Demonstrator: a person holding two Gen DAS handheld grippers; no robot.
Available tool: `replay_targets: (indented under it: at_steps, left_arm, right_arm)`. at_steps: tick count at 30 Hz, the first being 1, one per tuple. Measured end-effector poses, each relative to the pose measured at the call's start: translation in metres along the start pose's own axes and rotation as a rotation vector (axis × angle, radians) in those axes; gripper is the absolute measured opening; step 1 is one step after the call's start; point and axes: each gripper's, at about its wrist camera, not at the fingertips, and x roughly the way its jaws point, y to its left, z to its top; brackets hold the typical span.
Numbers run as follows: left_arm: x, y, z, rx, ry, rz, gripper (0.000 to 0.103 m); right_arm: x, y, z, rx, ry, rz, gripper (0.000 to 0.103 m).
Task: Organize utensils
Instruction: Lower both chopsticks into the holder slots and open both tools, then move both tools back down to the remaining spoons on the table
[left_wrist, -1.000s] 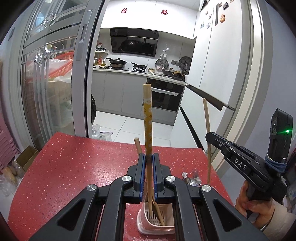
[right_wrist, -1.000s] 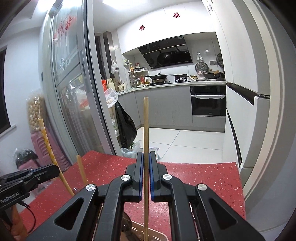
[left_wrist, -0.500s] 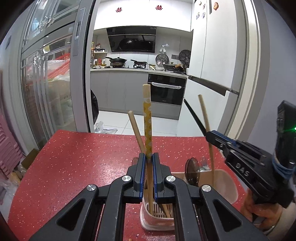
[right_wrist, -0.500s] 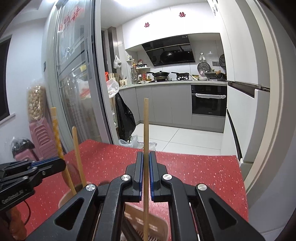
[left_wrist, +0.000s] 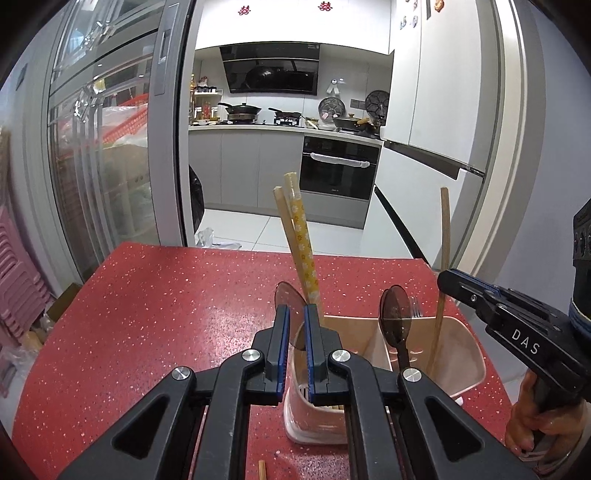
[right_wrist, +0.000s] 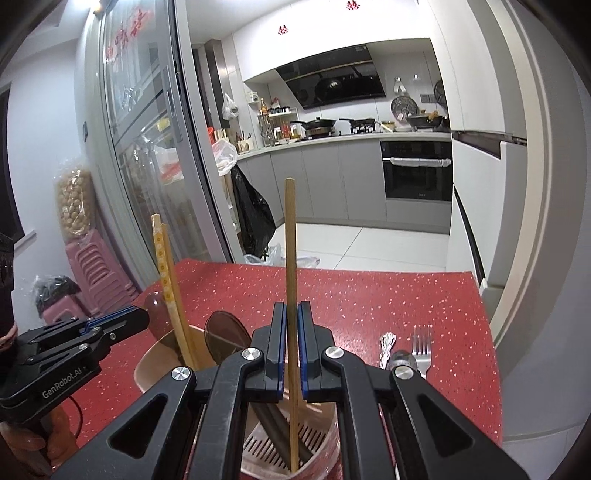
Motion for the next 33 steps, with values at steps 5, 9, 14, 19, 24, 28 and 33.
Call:
replay_targets:
  at_steps: [5, 9, 14, 19, 24, 28, 33]
  left_arm:
    - [-0.011, 0.004, -0.002, -0.013, 0.005, 0.007, 0.032]
    - [-0.022, 0.01, -0.01, -0.022, 0.021, 0.027, 0.032]
    - [-0.038, 0.024, -0.026, -0.048, 0.054, 0.065, 0.032]
    - [-0.055, 0.037, -0.047, -0.084, 0.101, 0.085, 0.032]
    - [-0.074, 0.051, -0.076, -0.101, 0.134, 0.108, 0.032]
    - [-0.088, 0.066, -0.099, -0.108, 0.15, 0.132, 0.044]
    - [-0.095, 0.088, -0.123, -0.159, 0.159, 0.168, 0.103]
  right_arm:
    - [-0.002, -0.005, 0.0, 0.046, 0.051, 0.028, 0.008]
    - [-0.008, -0.006, -0.001, 0.066, 0.066, 0.031, 0.044]
    - [-0.027, -0.005, 0.0, 0.101, 0.062, 0.04, 0.046]
    - [-0.052, 0.014, -0.009, 0.095, 0.092, 0.069, 0.063]
    - [-0.068, 0.039, -0.032, 0.084, 0.173, 0.086, 0.076]
    - [-0.073, 0.056, -0.06, 0.097, 0.265, 0.095, 0.08]
    - [-0.068, 0.072, -0.095, 0.141, 0.386, 0.093, 0.08]
